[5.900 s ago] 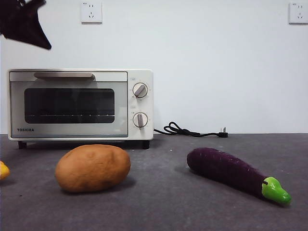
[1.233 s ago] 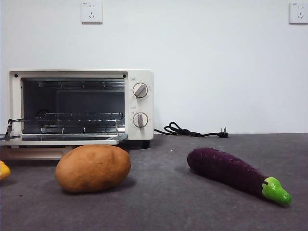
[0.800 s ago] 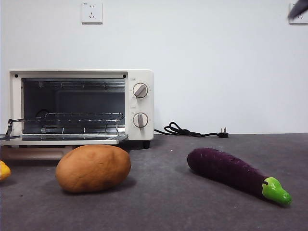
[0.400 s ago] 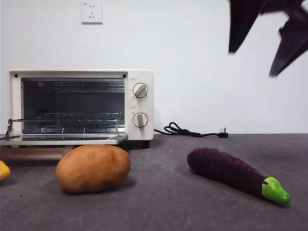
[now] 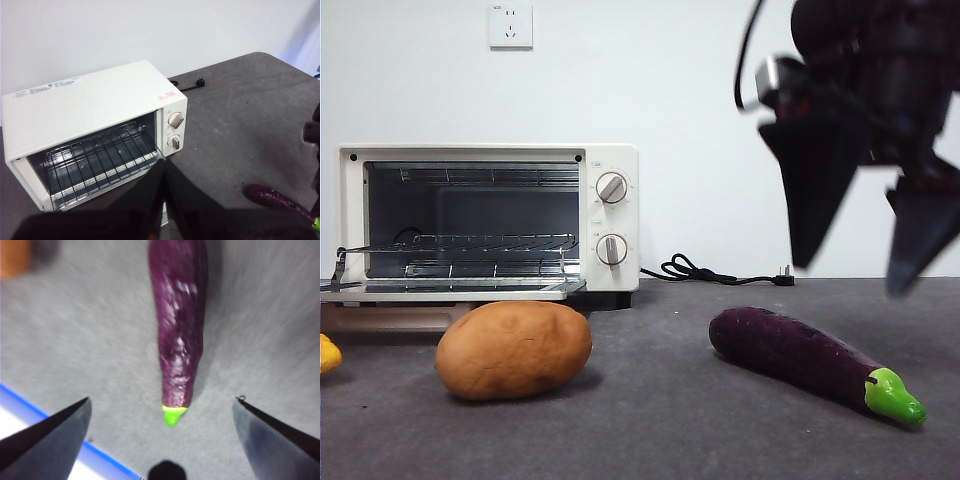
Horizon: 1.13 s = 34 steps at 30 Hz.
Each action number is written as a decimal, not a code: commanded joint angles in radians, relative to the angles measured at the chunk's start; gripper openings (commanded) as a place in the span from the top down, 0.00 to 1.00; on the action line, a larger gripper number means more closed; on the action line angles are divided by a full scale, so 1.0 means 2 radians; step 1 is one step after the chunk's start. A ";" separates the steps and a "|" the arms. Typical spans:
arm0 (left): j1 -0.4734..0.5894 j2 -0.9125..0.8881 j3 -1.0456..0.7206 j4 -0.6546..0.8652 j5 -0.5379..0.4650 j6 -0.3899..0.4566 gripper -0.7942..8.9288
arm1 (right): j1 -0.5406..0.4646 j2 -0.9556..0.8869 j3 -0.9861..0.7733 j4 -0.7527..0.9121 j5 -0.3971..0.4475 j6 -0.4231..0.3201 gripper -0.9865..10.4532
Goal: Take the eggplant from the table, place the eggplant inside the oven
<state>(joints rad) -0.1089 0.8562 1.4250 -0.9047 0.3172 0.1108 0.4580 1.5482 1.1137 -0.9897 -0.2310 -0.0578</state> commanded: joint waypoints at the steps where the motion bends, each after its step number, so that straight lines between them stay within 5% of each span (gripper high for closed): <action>1: -0.001 -0.001 -0.004 0.002 0.002 -0.004 0.92 | 0.001 0.003 -0.035 0.026 0.002 0.016 0.50; 12: -0.001 0.005 -0.004 0.002 0.002 -0.003 0.92 | 0.007 0.003 -0.111 0.100 0.002 0.041 0.51; 16: -0.001 0.009 -0.004 0.002 0.002 -0.003 0.92 | 0.015 0.003 -0.123 0.123 0.002 0.052 0.69; 27: -0.001 0.014 -0.004 0.001 0.002 -0.001 0.92 | 0.033 0.003 -0.130 0.146 0.031 0.072 0.92; 34: -0.001 0.015 -0.004 0.001 0.002 0.002 0.92 | 0.033 -0.004 -0.129 0.148 0.022 0.072 0.92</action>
<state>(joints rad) -0.1089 0.8875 1.4250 -0.9058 0.3176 0.1112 0.5224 1.5463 0.8658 -0.7013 -0.1825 0.0795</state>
